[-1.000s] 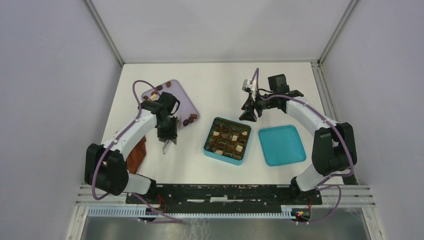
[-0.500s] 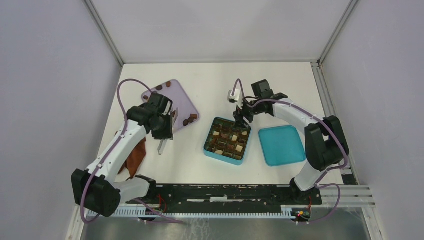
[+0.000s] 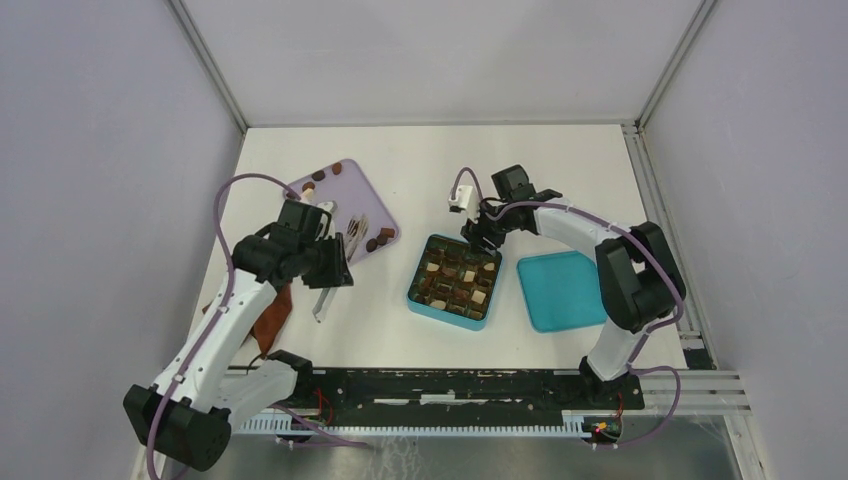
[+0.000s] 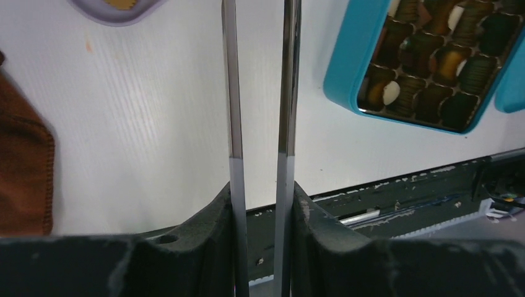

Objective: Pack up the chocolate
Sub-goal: Pick up the fake chocolate from the plate, then place the fake chocolate in the packing box.

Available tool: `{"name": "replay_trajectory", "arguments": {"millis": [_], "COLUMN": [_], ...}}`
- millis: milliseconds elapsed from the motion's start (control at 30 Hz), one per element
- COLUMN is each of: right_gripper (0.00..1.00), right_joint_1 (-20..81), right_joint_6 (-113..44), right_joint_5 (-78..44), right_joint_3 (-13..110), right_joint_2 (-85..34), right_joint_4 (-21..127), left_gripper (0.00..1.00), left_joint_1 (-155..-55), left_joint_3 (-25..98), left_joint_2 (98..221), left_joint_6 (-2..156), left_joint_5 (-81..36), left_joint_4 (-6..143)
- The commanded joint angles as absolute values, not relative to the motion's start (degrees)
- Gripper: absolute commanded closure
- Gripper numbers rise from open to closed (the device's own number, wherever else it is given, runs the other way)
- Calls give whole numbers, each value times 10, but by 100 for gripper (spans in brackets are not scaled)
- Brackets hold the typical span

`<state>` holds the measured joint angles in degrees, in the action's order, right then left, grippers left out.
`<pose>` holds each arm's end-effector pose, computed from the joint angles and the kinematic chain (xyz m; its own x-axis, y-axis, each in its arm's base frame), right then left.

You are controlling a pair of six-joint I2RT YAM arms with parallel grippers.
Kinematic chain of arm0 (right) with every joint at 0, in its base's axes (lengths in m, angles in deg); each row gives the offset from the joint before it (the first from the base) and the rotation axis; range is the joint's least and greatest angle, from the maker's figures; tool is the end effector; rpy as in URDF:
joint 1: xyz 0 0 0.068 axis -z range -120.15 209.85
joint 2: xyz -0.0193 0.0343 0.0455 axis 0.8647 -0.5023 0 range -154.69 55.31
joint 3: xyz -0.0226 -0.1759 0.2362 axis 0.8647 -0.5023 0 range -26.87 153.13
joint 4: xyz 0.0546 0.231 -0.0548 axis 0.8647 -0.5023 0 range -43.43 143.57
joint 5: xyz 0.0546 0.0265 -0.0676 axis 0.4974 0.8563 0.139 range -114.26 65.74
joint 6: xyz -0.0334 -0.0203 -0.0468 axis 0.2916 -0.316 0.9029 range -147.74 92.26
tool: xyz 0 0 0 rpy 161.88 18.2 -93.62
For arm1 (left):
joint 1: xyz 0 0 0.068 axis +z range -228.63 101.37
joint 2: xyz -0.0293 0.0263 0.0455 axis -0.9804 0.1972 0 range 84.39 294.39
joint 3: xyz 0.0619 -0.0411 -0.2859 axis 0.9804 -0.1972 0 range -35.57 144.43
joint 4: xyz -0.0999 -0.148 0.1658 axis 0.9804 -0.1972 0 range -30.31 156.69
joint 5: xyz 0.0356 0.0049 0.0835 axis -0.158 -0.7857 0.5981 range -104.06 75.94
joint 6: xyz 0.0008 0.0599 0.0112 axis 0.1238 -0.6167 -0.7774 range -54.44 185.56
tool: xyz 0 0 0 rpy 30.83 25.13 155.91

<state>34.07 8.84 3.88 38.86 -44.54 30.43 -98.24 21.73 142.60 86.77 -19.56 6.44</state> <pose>0.3071 0.1722 0.2234 -0.2429 -0.7009 -0.6706 -0.9438 0.3306 -0.0037 0.1427 -0.0556 0.3095 -0.9059 -0.0595 -0.4193 0.0536 0.9660 -0.2528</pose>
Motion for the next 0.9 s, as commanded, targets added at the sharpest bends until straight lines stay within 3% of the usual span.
{"name": "replay_trajectory", "arguments": {"millis": [0, 100, 267, 333, 600, 867], "right_gripper": [42, 54, 92, 100, 100, 100], "right_joint_1": [333, 332, 333, 332, 331, 330], "right_joint_6": [101, 101, 99, 96, 91, 92], "right_joint_5": [27, 34, 37, 35, -23, -50], "right_joint_3": [399, 405, 405, 398, 385, 376], "right_joint_2": [-470, -477, -458, -439, -311, -231], "right_joint_4": [300, 294, 301, 313, 346, 360], "left_gripper": [98, 98, 98, 98, 98, 98], "left_joint_1": [-983, -988, -1014, -1036, -1202, -1271], "left_joint_3": [203, 187, 150, 141, 123, 124], "left_joint_2": [1392, 1372, 1343, 1341, 1327, 1361], "left_joint_6": [900, 914, 953, 965, 1003, 990], "left_joint_5": [-284, -319, -382, -384, -340, -337], "left_joint_4": [120, 151, 222, 240, 374, 421]}}
